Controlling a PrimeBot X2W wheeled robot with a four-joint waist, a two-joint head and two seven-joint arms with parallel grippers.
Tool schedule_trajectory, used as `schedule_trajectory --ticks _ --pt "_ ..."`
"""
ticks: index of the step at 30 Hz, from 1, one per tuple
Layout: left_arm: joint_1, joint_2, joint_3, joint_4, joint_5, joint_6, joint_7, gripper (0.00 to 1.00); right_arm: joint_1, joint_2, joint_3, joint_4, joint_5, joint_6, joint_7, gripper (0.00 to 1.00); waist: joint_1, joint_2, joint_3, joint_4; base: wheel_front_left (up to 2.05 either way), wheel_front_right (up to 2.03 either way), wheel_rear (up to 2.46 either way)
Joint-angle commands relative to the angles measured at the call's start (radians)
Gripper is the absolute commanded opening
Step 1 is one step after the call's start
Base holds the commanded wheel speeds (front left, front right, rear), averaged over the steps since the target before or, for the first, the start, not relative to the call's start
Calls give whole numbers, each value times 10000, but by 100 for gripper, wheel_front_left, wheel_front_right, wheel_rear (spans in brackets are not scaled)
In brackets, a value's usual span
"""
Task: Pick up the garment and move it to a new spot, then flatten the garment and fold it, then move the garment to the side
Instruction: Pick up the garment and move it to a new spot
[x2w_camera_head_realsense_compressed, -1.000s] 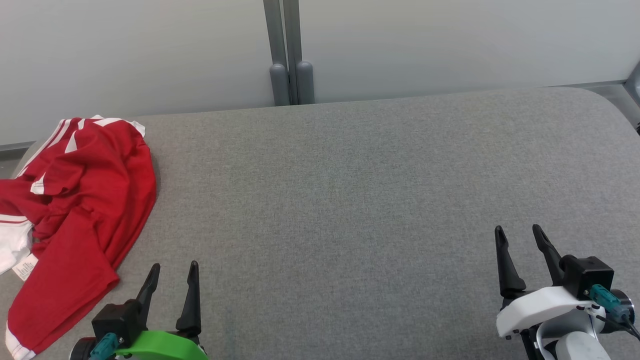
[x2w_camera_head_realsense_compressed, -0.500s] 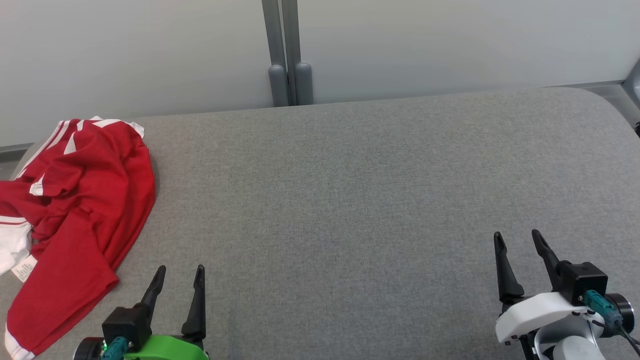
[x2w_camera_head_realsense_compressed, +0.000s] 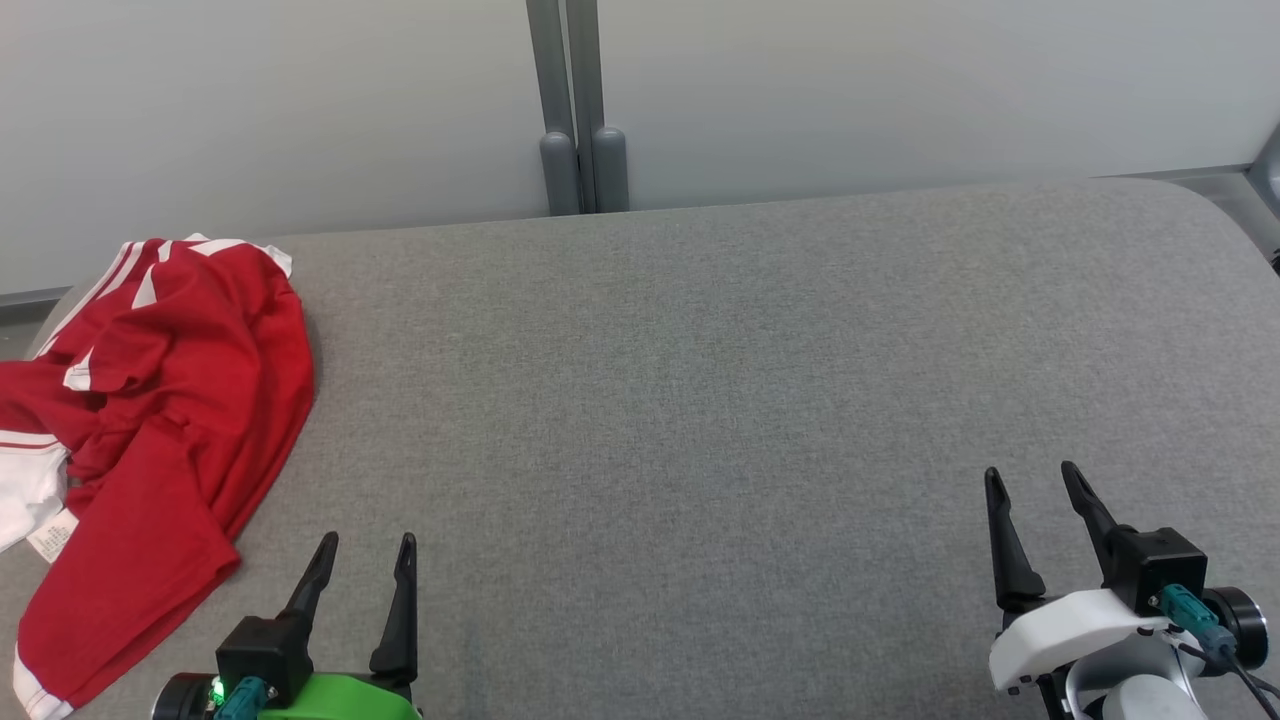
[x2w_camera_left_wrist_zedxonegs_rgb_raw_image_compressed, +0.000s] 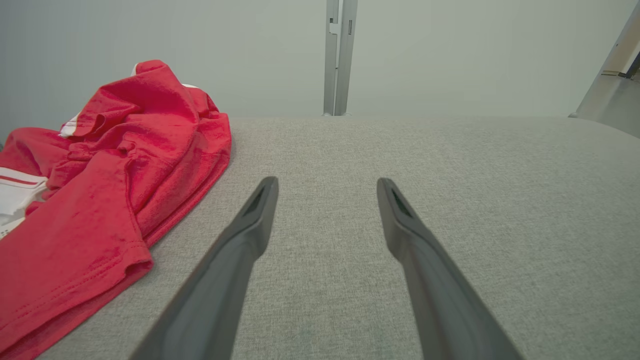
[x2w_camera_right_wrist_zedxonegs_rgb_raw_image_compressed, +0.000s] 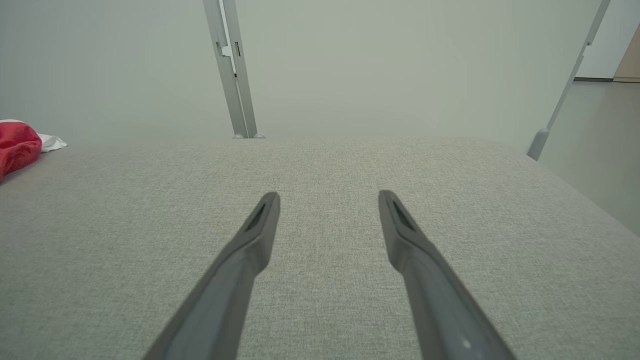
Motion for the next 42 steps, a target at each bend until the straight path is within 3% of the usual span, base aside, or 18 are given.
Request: schedule_trajectory --ticks 1,6,11,18,24,34,42 --pt "50 8 -22 47 -75 -31 -34 100 122 -14 -23 -6 15 0 -35 100 0 0 -2 49 0 0 0" --pt "-74 27 -65 114 -74 -32 -34 100 184 -3 23 -13 34 0 -33 100 0 0 -57 509 0 0 0" --pt "83 -11 67 207 -79 -30 -34 100 336 4 110 38 95 0 -35 100 0 0 -188 1473 0 0 0" --pt "694 -103 913 258 -74 -28 -23 100 223 11 691 188 229 0 -33 100 0 0 -413 2964 0 0 0" --pt "1087 -183 1623 126 -1 -29 -22 100 147 8 1168 289 406 -1 -33 100 0 0 -518 3691 0 0 0" --pt "458 -274 1680 160 -17 -30 -23 100 191 4 1181 216 351 -1 -33 100 0 0 -148 3559 0 0 0" --pt "-2686 -154 269 2275 -427 -30 118 100 -856 -355 1276 -32 -126 0 -33 100 0 0 2206 3073 0 0 0"
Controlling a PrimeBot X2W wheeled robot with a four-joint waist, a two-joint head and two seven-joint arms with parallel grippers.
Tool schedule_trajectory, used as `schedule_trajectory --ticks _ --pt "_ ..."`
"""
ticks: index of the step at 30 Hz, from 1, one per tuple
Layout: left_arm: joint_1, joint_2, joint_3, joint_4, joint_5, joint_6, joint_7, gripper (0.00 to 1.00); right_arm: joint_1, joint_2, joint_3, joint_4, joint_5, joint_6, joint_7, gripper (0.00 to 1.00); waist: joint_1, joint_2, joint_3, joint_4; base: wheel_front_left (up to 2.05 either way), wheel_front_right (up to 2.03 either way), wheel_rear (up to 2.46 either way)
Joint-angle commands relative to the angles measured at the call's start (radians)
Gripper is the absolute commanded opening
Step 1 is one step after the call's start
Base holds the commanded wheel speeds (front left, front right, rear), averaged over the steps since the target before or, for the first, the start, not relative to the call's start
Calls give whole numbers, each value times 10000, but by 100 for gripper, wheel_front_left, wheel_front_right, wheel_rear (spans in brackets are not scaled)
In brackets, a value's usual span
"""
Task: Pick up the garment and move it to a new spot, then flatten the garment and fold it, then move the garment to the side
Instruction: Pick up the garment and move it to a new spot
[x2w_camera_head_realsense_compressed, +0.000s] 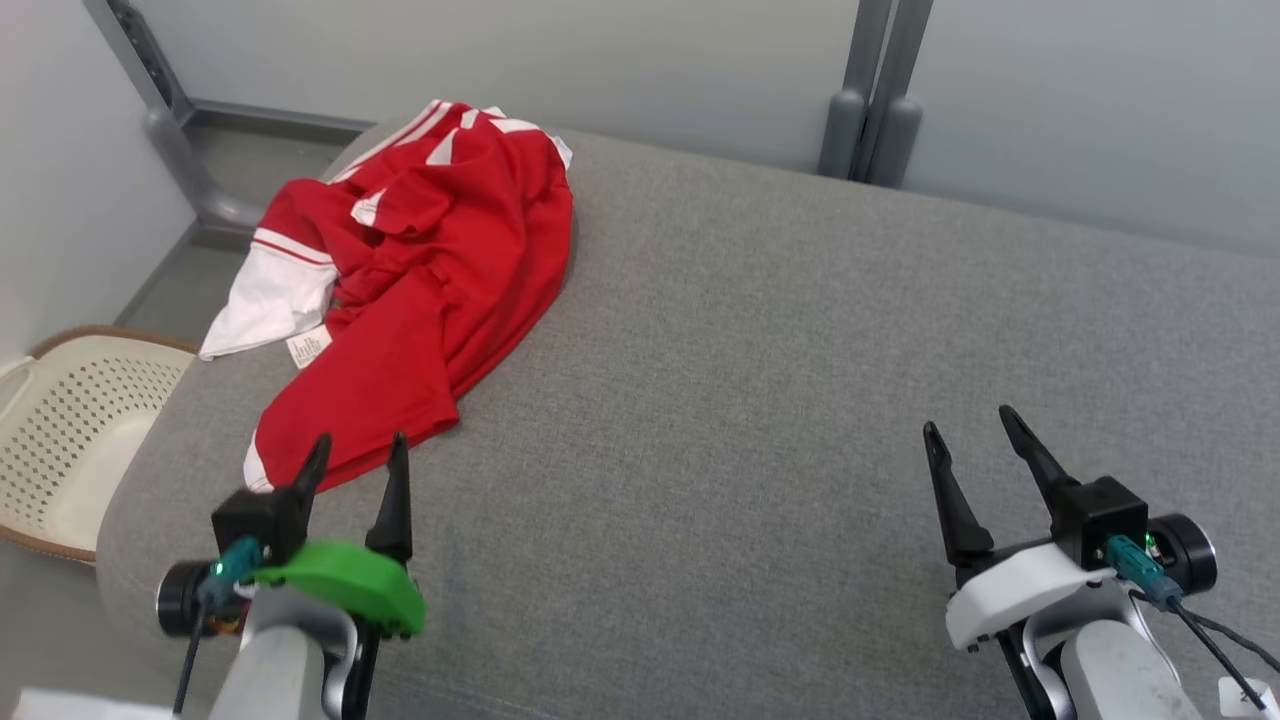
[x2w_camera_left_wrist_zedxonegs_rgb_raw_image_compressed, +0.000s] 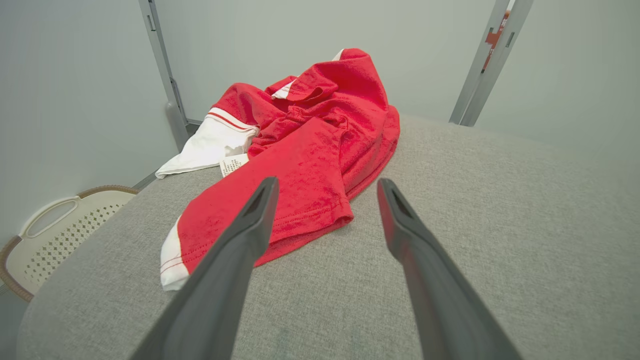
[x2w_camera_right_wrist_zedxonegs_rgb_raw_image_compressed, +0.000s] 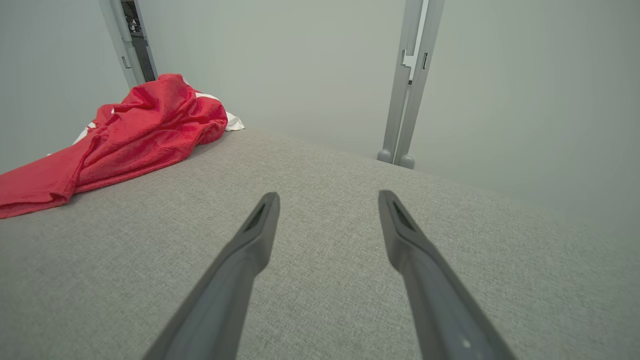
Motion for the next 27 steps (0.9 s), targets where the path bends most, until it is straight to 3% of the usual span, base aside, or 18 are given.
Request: schedule_trajectory --ticks 1,7,15,17,18,22,27 --pt "-845 106 -226 450 -189 -28 154 100 -308 -145 105 -17 -119 -1 -31 100 0 0 2035 -649 0 0 0" --pt "-3230 527 -887 2482 -1457 -25 1042 100 -1079 -555 482 -152 -146 -3 -31 100 0 0 3263 -1236 0 0 0" --pt "-4523 1237 -1078 4883 -2210 -24 1925 100 -1172 -721 461 -269 -29 -3 -33 100 0 0 3285 -1830 0 0 0" --pt "-4648 1383 -1057 5421 -2254 48 2136 40 -1077 -641 430 -237 0 -1 -31 100 0 0 3097 -1885 0 0 0" --pt "-4636 1432 -1104 5671 -2208 52 2218 0 -994 -595 416 -209 27 -1 -31 100 0 0 2966 -1898 0 0 0" --pt "-4523 1586 -1028 6117 -2325 102 2044 0 -661 -363 385 -58 133 -1 -31 100 0 0 2316 -1847 0 0 0" --pt "-4401 1516 -1369 5701 -2093 46 1454 0 -75 -112 301 165 296 -3 -33 100 0 0 1368 -1687 0 0 0"
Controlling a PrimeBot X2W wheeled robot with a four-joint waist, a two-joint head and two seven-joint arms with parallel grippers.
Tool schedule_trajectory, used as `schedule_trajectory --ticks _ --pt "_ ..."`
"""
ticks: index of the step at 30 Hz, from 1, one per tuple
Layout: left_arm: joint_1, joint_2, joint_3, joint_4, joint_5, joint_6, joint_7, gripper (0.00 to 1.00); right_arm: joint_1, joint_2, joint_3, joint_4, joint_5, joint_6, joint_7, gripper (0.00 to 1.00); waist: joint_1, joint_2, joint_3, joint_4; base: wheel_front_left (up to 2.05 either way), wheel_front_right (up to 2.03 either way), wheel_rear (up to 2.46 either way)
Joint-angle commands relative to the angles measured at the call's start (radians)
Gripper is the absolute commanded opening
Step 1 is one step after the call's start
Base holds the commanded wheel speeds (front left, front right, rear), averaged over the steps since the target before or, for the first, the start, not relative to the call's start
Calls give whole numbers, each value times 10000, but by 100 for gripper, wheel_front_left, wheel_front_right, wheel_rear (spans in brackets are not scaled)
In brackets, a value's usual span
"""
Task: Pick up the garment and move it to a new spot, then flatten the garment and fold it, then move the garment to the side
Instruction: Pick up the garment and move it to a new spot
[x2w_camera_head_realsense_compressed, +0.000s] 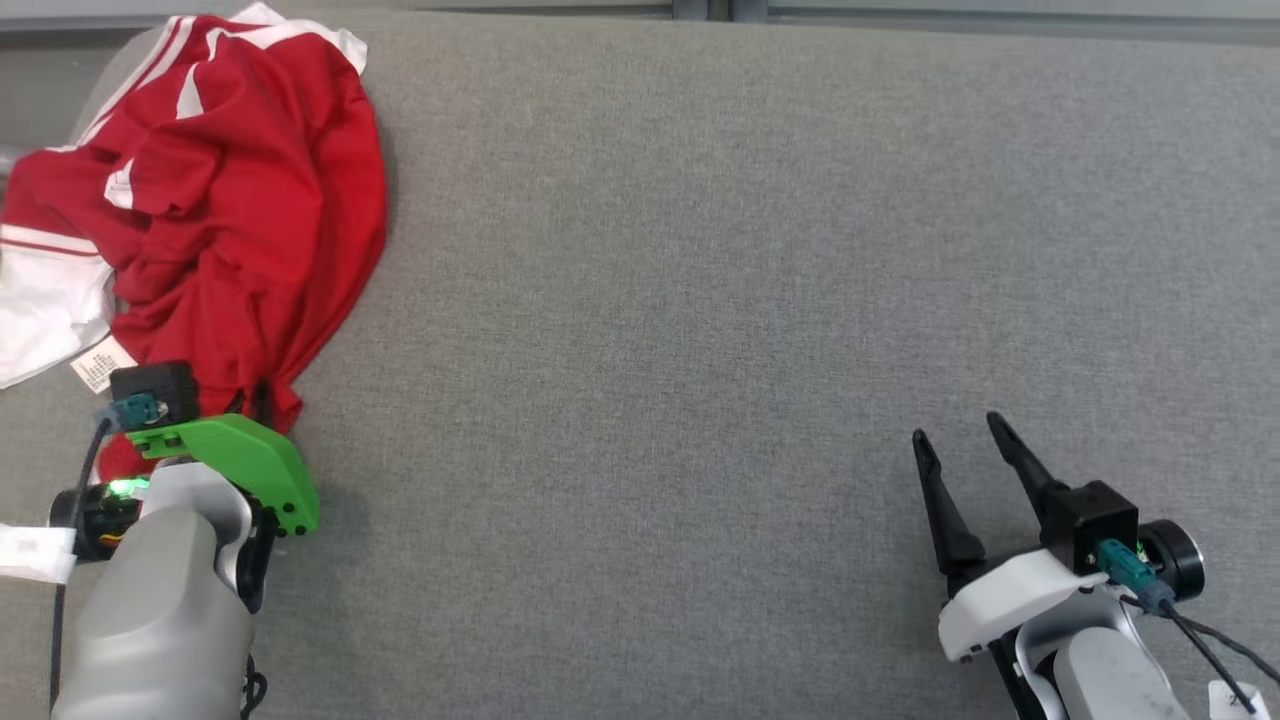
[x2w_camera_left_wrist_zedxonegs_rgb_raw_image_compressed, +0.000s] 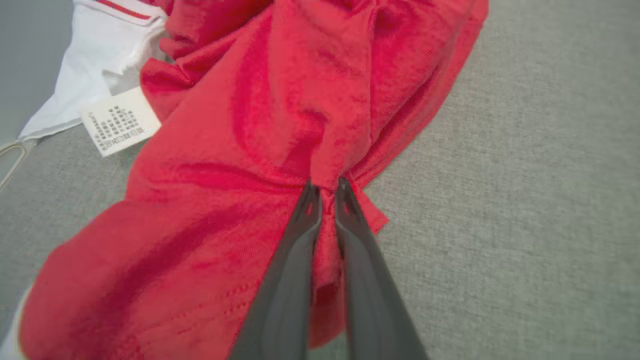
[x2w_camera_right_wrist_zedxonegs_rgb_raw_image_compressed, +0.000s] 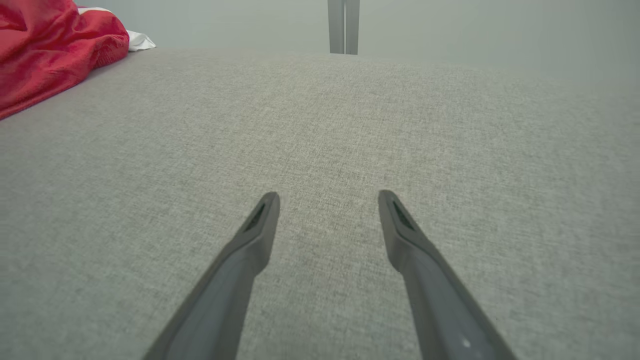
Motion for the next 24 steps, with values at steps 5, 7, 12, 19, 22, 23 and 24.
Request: schedule_trajectory --ticks 5,7,12,19,22,23,24 --pt "428 -393 -708 -1512 126 -72 -51 0 638 225 -6 158 219 -6 -33 100 -1 0 -1867 189 0 0 0" --pt "637 -541 -1050 -2461 -68 -87 228 0 821 286 12 189 263 -6 -33 100 -1 0 -2225 41 0 0 0" --pt "1414 -599 -1768 -5581 -785 -94 1303 0 1081 381 79 212 363 -6 -33 100 -1 0 -2782 -602 0 0 0" --pt "2552 -931 -2342 -10510 -2227 -75 3051 0 1125 438 17 169 412 -5 -31 100 -1 0 -2884 -1818 0 0 0" --pt "3097 -1286 -2855 -12595 -3079 109 3868 0 1052 460 -31 162 449 -6 -31 100 -1 0 -2763 -2531 0 0 0" --pt "3258 -1371 -2984 -12975 -3320 193 4040 0 1024 464 -15 164 450 -6 -31 100 -1 0 -2721 -2708 0 0 0" --pt "3422 -1445 -3124 -13362 -3721 280 4224 0 996 467 -19 150 470 -6 -31 100 -1 0 -2668 -2905 0 0 0"
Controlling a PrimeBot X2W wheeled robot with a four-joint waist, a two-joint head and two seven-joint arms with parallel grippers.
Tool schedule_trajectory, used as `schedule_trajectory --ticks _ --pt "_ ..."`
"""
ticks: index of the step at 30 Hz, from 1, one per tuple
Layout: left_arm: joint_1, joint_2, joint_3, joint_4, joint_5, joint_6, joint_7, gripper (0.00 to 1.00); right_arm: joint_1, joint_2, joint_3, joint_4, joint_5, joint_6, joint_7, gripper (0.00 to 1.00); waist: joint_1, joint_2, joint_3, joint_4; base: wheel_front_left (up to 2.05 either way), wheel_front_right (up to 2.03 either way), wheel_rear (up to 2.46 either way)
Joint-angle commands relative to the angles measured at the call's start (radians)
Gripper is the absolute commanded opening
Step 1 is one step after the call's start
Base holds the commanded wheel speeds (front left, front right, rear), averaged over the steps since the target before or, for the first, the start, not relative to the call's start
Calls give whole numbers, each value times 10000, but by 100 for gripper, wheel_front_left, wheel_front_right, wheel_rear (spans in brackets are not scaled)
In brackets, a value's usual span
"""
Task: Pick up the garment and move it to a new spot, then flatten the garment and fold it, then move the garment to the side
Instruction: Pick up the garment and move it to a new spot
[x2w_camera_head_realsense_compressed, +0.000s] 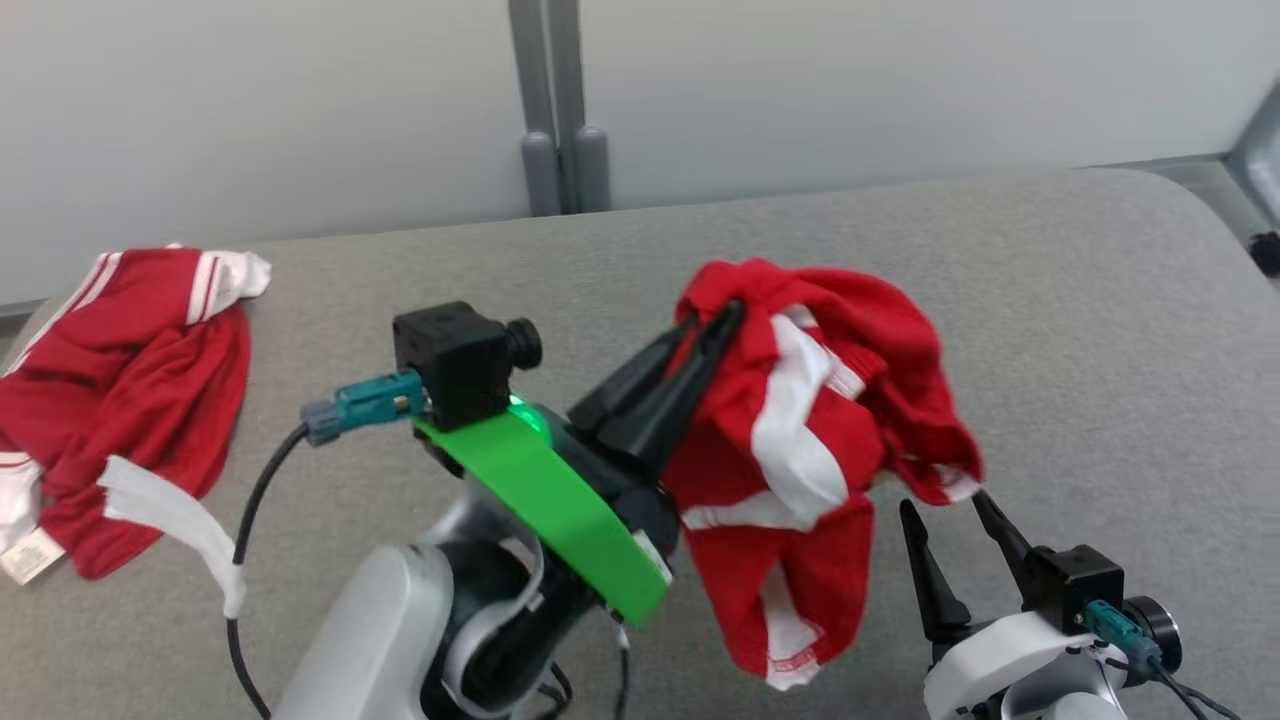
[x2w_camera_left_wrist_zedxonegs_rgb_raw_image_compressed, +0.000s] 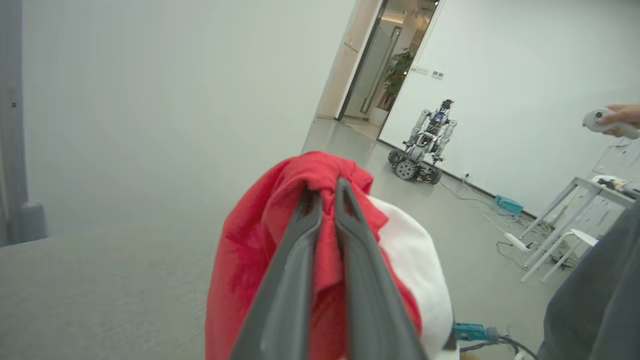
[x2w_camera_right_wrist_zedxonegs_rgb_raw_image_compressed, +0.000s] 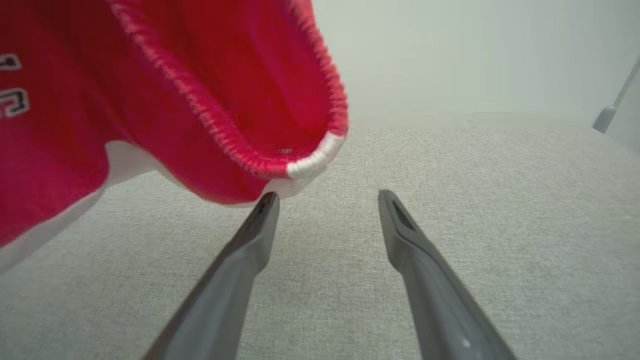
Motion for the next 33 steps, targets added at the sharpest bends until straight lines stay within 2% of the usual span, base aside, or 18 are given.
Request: schedule_trajectory --ticks 1,4,8,12,15,20,24,27,28,29,30,33 --pt "365 -56 -142 -298 -574 181 234 0 -67 -6 3 -31 83 -6 -35 100 0 -1 170 -1223 0 0 0" --pt "531 -162 -300 -642 -1088 642 440 0 -166 2 67 -77 238 -6 -33 100 0 -1 422 -1774 0 0 0" --pt "485 -230 -266 65 -1564 1238 295 0 -382 5 56 -190 464 -5 -33 100 0 -1 1035 -2456 0 0 0" --pt "-145 -236 91 1633 -1585 1693 -30 0 -630 9 83 -294 658 -5 -33 100 0 -1 1751 -2998 0 0 0" --pt "-859 -242 756 3128 -1735 2014 -431 0 -812 8 120 -378 871 -6 -33 100 0 -1 2360 -3350 0 0 0" --pt "-2334 24 1814 5340 -1573 2171 -1247 0 -1091 9 300 -484 1134 -6 -33 100 0 -1 3173 -3739 0 0 0" --pt "-3471 239 2496 6941 -1735 1898 -1824 0 -1257 8 477 -523 1314 -6 -33 100 0 -1 3564 -3967 0 0 0" --pt "-4124 616 2525 8056 -1304 1611 -2322 1 -1298 6 534 -517 1390 -6 -33 100 0 -1 3660 -4061 0 0 0" --pt "-4283 678 2524 8365 -1178 1558 -2513 16 -1305 6 542 -515 1405 -6 -33 100 0 -1 3660 -4075 0 0 0" --pt "-4435 727 2526 8731 -1047 1503 -2741 85 -1308 8 552 -503 1413 -5 -33 100 0 -1 3644 -4083 0 0 0" --pt "-4506 741 2516 8979 -1000 1462 -2870 100 -1299 8 545 -481 1408 -5 -33 100 0 -1 3599 -4075 0 0 0" --pt "-4605 660 2462 9654 -958 1126 -3294 100 -1185 1 423 -416 1292 -6 -33 100 0 -1 3361 -3941 0 0 0"
